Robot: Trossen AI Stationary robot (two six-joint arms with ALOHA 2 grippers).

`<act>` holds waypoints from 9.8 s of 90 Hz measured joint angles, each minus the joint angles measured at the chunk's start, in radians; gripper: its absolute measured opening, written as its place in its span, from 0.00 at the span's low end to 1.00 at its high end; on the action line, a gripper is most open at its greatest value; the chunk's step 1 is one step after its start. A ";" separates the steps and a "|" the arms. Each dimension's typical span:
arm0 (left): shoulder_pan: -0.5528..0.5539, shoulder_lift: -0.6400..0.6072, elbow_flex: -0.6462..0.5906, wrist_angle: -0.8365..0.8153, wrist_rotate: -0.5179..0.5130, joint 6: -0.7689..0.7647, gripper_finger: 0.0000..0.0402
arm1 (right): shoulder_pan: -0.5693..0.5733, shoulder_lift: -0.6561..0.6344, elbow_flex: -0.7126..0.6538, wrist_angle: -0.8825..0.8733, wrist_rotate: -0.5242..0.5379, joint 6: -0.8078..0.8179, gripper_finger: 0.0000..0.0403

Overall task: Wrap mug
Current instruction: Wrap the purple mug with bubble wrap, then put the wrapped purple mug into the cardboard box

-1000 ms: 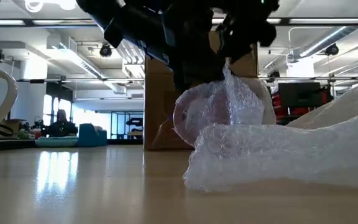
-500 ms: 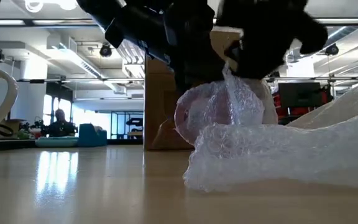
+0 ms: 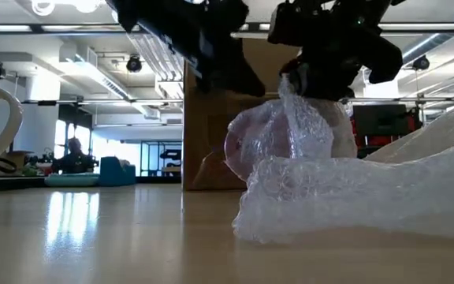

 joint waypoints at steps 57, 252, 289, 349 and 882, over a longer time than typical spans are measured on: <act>-0.007 0.125 0.025 0.169 0.230 0.092 0.00 | 0.002 0.000 -0.001 0.003 -0.011 0.000 0.00; -0.083 0.109 0.024 0.069 0.232 0.010 0.00 | -0.013 -0.012 0.178 -0.276 -0.074 0.108 0.00; -0.082 0.108 0.023 0.072 0.232 0.009 0.00 | -0.005 -0.015 0.199 -0.346 -0.283 0.150 0.00; -0.081 0.108 0.022 0.075 0.228 0.012 0.00 | -0.005 0.054 0.206 -0.333 -0.124 0.118 0.00; 0.451 0.142 0.395 -0.714 0.237 0.370 0.09 | 0.299 -0.023 -0.195 0.199 0.365 0.595 0.00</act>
